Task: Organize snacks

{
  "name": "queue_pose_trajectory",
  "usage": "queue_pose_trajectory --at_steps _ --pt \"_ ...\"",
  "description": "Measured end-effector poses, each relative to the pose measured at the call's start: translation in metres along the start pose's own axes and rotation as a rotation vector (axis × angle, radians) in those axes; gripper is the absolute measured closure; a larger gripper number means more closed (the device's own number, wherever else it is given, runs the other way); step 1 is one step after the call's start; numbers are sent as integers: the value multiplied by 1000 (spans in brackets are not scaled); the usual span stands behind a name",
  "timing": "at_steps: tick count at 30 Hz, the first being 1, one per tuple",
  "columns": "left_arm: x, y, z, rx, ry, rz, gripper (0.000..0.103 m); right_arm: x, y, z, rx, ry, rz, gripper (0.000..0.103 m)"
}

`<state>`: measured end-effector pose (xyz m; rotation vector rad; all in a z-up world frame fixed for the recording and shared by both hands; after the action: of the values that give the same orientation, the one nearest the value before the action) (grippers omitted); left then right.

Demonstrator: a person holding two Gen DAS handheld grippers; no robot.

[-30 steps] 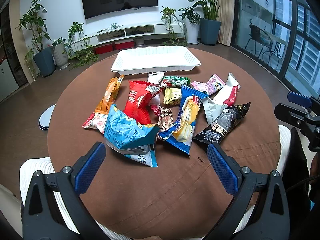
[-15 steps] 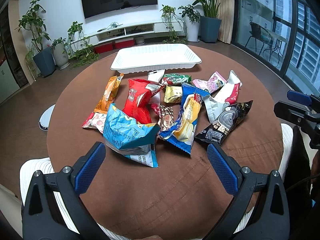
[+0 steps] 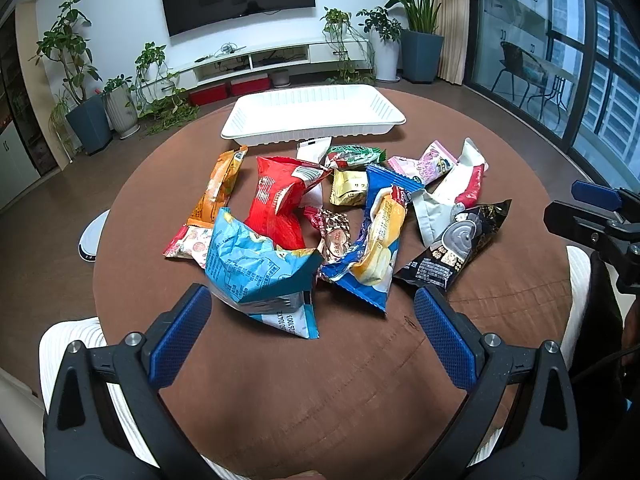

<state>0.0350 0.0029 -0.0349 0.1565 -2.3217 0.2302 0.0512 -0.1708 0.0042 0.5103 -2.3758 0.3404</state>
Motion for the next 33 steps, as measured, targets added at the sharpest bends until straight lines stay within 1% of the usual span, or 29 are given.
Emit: queue_pose_trajectory --at_steps 9,16,24,28,33 --pt "-11 2 -4 6 19 -14 0 -7 7 5 -25 20 -12 0" --pt "-25 12 -10 38 49 -28 0 -15 3 5 -66 46 -20 0" --pt "-40 22 -28 48 62 -43 0 -33 -29 -10 -144 84 -52 0" --pt "-49 25 -45 48 62 -47 0 -47 -46 -13 -199 106 -74 0" --pt "-60 28 -68 32 56 -49 1 -60 -56 -18 -264 127 -100 0"
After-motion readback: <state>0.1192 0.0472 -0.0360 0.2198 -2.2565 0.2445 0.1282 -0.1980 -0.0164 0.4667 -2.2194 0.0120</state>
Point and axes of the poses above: each gripper's, at about its wrist camera, not at the fingertips, and x roughly against the way its jaws point, y to its left, z to its underside, the point moved 4 cm from there along -x, roughly the way its jaws point, and after that the axes turned 15 degrees about x, right-handed, at the moved point
